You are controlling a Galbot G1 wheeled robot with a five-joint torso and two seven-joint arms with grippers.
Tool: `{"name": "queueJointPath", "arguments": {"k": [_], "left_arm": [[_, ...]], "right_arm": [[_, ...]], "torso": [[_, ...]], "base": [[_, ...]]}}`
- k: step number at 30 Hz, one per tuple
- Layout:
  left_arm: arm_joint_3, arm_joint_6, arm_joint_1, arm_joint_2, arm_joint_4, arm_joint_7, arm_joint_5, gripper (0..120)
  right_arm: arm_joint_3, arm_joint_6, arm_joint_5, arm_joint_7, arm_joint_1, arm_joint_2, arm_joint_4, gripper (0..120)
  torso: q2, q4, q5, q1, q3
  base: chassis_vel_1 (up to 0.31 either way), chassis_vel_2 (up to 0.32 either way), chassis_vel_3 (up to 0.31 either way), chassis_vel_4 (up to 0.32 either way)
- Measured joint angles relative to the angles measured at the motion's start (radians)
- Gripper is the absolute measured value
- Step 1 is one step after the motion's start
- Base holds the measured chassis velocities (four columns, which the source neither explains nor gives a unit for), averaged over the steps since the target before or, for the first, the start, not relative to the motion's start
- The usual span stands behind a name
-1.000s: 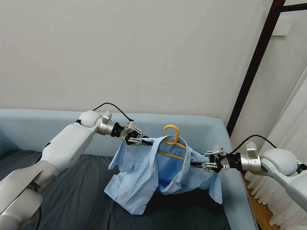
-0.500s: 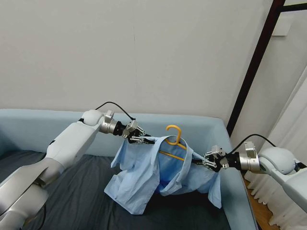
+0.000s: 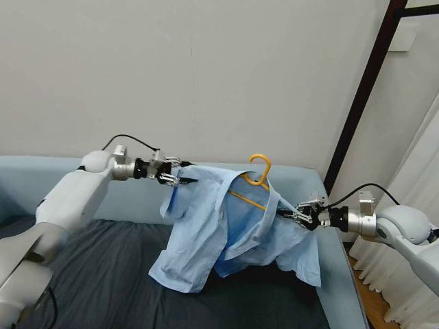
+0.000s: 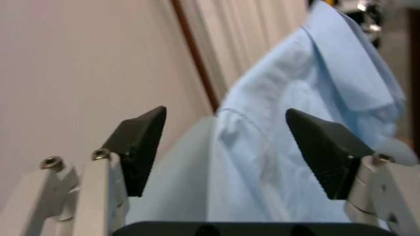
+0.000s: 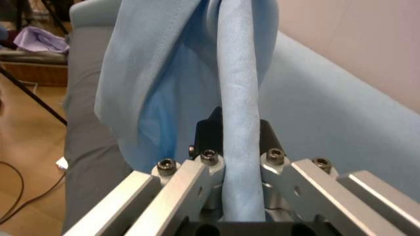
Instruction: Pick up the clothes from the sofa and hang them on the clothes hanger.
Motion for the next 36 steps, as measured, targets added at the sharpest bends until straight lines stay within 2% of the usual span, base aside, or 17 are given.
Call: {"name": "queueJointPath", "arguments": {"k": [2, 6, 7, 8, 11, 17, 19, 20, 23, 24, 27, 28, 30, 31, 33, 34, 36], "left_arm": [[-0.023, -0.012, 0.038, 0.015, -0.028, -0.048, -0.037, 83], [-0.149, -0.067, 0.347, 0.074, -0.285, -0.336, -0.200, 98], [-0.149, -0.067, 0.347, 0.074, -0.285, -0.336, -0.200, 98], [-0.187, -0.076, 0.418, 0.074, -0.344, -0.384, -0.207, 99], [-0.357, -0.086, 0.653, 0.041, -0.516, -0.507, -0.178, 100], [-0.471, -0.085, 0.847, -0.017, -0.648, -0.616, -0.102, 100], [-0.513, -0.083, 0.926, -0.060, -0.723, -0.688, -0.062, 100], [-0.513, -0.083, 0.926, -0.060, -0.723, -0.688, -0.062, 100], [-0.537, -0.083, 0.995, -0.128, -0.793, -0.796, -0.007, 100], [-0.537, -0.083, 0.995, -0.128, -0.793, -0.796, -0.007, 100], [-0.530, -0.094, 1.043, -0.199, -0.831, -0.879, 0.054, 100], [-0.530, -0.094, 1.043, -0.199, -0.831, -0.879, 0.054, 100], [-0.520, -0.104, 1.072, -0.248, -0.850, -0.918, 0.098, 100], [-0.518, -0.105, 1.077, -0.254, -0.852, -0.922, 0.104, 100], [-0.498, -0.111, 1.122, -0.307, -0.875, -0.956, 0.155, 100], [-0.498, -0.111, 1.122, -0.307, -0.875, -0.956, 0.155, 100], [-0.482, -0.112, 1.147, -0.335, -0.886, -0.980, 0.194, 100]], "right_arm": [[-0.003, -0.010, 0.000, 0.008, 0.006, -0.007, 0.005, 1], [-0.025, -0.070, 0.001, 0.083, 0.045, -0.033, 0.031, 1], [-0.025, -0.070, 0.001, 0.083, 0.045, -0.033, 0.031, 1], [-0.025, -0.079, 0.004, 0.100, 0.053, -0.032, 0.034, 1], [-0.038, -0.105, 0.010, 0.178, 0.101, -0.009, 0.032, 1], [-0.068, -0.096, -0.039, 0.261, 0.157, 0.082, -0.039, 1], [-0.099, -0.099, -0.052, 0.394, 0.180, 0.146, -0.082, 1], [-0.099, -0.099, -0.052, 0.394, 0.180, 0.146, -0.082, 1], [-0.171, -0.153, -0.020, 0.577, 0.234, 0.186, -0.092, 1], [-0.171, -0.153, -0.020, 0.577, 0.234, 0.186, -0.092, 1], [-0.264, -0.265, 0.071, 0.759, 0.321, 0.194, -0.059, 1], [-0.264, -0.265, 0.071, 0.759, 0.321, 0.194, -0.059, 1], [-0.308, -0.378, 0.181, 0.926, 0.382, 0.211, -0.021, 1], [-0.311, -0.390, 0.193, 0.944, 0.387, 0.214, -0.018, 1], [-0.325, -0.501, 0.343, 1.181, 0.450, 0.272, 0.018, 1], [-0.325, -0.501, 0.343, 1.181, 0.450, 0.272, 0.018, 1], [-0.333, -0.536, 0.441, 1.325, 0.493, 0.305, 0.055, 1]], "torso": [[0.000, 0.0001, 0.0001, 0.000, 0.000], [0.000, -0.0001, -0.0003, 0.000, 0.000], [0.000, -0.0001, -0.0003, 0.000, 0.000], [0.000, -0.0004, -0.0007, 0.000, 0.000], [0.000, -0.0008, 0.0002, 0.000, 0.000], [0.000, 0.0001, 0.0002, 0.000, 0.000], [0.000, -0.0003, 0.0006, 0.000, 0.000], [0.000, -0.0003, 0.0006, 0.000, 0.000], [0.000, -0.0006, 0.0007, 0.000, 0.000], [0.000, -0.0006, 0.0007, 0.000, 0.000], [0.000, -0.0005, 0.0005, 0.000, 0.000], [0.000, -0.0005, 0.0005, 0.000, 0.000], [0.000, -0.0007, 0.0000, 0.000, 0.000], [0.000, -0.0006, 0.0000, 0.000, 0.000], [0.000, 0.0000, 0.0003, 0.000, 0.000], [0.000, 0.0000, 0.0003, 0.000, 0.000], [0.000, 0.0003, 0.0003, 0.000, 0.000]], "base": [[0.000, 0.000, 0.000, 0.000], [0.000, 0.000, 0.000, 0.000], [0.000, 0.000, 0.000, 0.000], [0.000, 0.000, 0.000, 0.000], [0.000, 0.000, 0.000, 0.000], [0.000, 0.000, 0.000, 0.000], [0.000, 0.000, 0.000, 0.000], [0.000, 0.000, 0.000, 0.000], [0.000, 0.000, 0.000, 0.000], [0.000, 0.000, 0.000, 0.000], [0.000, 0.000, 0.000, 0.000], [0.000, 0.000, 0.000, 0.000], [0.000, 0.000, 0.000, 0.000], [0.000, 0.000, 0.000, 0.000], [0.000, 0.000, 0.000, 0.000], [0.000, 0.000, 0.000, 0.000], [0.000, 0.000, 0.000, 0.000]]}}
